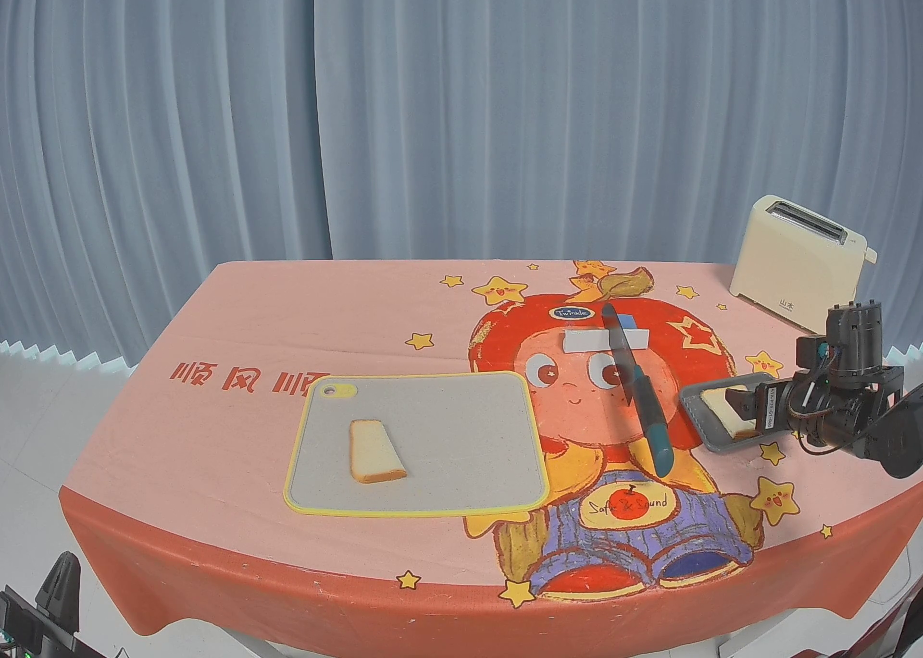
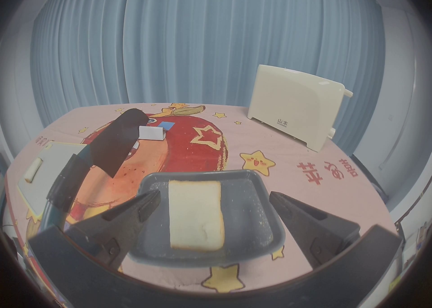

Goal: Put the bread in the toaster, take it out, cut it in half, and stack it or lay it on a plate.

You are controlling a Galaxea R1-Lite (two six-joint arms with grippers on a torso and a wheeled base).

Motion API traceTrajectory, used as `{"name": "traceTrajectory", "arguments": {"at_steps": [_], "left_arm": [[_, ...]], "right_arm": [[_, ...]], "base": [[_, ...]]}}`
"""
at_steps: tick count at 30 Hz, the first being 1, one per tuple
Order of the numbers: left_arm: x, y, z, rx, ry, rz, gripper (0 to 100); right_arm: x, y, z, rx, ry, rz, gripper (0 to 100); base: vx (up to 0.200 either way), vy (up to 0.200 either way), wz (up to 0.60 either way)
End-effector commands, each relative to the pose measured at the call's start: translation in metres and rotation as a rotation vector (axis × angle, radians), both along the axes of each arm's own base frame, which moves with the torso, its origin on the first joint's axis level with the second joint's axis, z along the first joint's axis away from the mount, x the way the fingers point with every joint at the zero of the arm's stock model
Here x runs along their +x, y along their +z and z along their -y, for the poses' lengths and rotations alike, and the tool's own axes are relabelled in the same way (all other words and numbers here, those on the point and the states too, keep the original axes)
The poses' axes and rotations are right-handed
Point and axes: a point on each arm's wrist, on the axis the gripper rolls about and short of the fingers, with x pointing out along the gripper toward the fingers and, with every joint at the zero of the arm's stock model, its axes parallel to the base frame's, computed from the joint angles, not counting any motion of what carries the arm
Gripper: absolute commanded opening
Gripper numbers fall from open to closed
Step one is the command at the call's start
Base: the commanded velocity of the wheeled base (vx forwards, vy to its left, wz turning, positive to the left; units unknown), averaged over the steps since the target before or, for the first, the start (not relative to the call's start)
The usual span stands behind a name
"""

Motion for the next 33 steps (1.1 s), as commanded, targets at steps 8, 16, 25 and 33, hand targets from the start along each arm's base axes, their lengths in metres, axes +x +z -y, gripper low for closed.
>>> {"name": "traceTrajectory", "arguments": {"at_steps": [8, 16, 25, 33], "left_arm": [[0.001, -0.005, 0.0, 0.0, -0.001, -0.019, 0], [0.001, -0.005, 0.0, 0.0, -0.001, -0.019, 0], [0.001, -0.005, 0.0, 0.0, -0.001, -0.019, 0], [0.001, -0.005, 0.0, 0.0, -0.001, -0.019, 0]], "right_arm": [[-0.02, 0.012, 0.003, 0.027, -0.016, 0.047, 100], [-0.04, 0.037, -0.005, 0.056, 0.039, 0.199, 100], [-0.054, 0.039, -0.008, 0.056, 0.071, 0.212, 100], [-0.054, 0.04, -0.007, 0.068, 0.074, 0.227, 100]], "base": [[0.0, 0.0, 0.0], [0.0, 0.0, 0.0], [0.0, 0.0, 0.0], [0.0, 0.0, 0.0]]}}
